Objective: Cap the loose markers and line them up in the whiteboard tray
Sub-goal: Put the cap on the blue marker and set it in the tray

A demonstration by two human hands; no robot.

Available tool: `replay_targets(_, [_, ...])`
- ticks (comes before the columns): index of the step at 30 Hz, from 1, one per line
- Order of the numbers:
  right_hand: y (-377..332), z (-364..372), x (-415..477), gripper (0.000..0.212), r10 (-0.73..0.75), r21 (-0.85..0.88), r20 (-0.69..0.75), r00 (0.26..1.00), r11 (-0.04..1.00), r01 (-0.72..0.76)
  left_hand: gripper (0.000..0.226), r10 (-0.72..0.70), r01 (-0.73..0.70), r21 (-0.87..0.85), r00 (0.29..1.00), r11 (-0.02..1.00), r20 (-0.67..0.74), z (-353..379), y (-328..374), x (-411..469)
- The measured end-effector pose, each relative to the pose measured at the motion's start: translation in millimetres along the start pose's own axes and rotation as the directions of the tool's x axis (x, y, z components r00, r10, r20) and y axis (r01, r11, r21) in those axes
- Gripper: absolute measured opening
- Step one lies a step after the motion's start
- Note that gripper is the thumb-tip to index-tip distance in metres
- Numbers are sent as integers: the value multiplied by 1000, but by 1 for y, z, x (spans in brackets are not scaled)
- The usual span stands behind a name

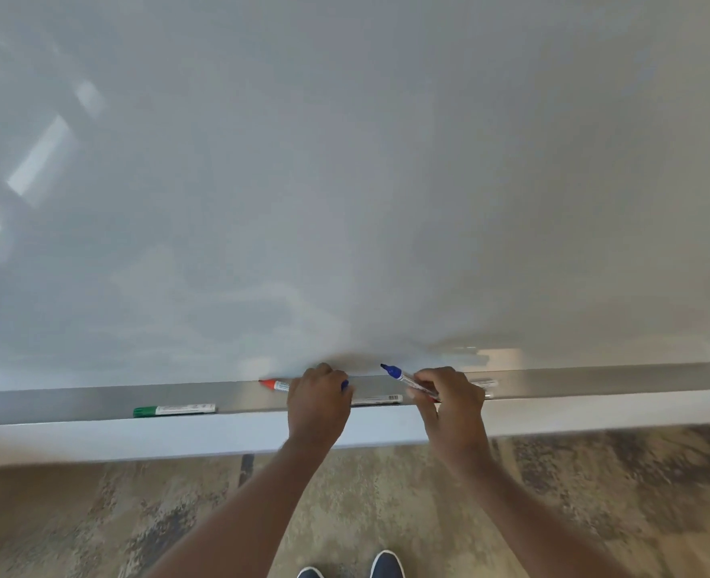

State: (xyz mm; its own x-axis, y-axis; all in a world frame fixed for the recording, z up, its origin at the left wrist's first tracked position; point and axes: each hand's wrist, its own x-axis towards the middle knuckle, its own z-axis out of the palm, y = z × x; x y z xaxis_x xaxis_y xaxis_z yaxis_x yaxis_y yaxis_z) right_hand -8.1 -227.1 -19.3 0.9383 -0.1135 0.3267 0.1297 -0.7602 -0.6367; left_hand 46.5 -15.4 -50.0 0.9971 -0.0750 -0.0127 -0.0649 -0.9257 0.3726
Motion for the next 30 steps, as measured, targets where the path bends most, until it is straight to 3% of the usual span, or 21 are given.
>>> replay_targets(5, [3,-13,-5,8,10,-31,8,1000,999,-9,24,-64,56,165,997,985,43,4,12,2])
replay_targets(11, [11,-20,-8,12,35,-54,62,997,998,-32,23,-171,154,169,981,973,93,3,21,5])
replay_targets(15, [10,-23,-7,12,33,-53,80,996,998,-29,24,-223,222,19,974,975,45,2,26,2])
replay_targets(17, [8,-24,-7,11,32,-47,82,996,998,-29,26,-313,316,-217,948,924,47,0,28,-1])
replay_targets(19, [4,-25,-6,10,25,-28,88,996,999,-23,25,-396,384,-537,913,751,100,-9,31,-7])
replay_targets(21, [-1,-27,-5,10,6,9,121,993,1000,-8,22,-504,470,-754,837,459,214,-24,33,-15])
replay_targets(23, [-9,-29,-3,11,-34,57,166,986,998,25,19,-513,492,-861,776,127,367,-42,29,-21])
replay_targets(25, [-17,-30,-2,11,-77,75,197,977,995,64,16,-430,428,-895,789,-128,439,-58,27,-28])
replay_targets(27, [-29,-32,-2,12,-114,90,213,970,991,97,20,-396,365,-904,813,-221,426,-71,27,-34])
replay_targets(30, [-47,-35,-1,14,-159,122,256,954,984,131,23,-340,335,-901,843,-274,417,-84,29,-43])
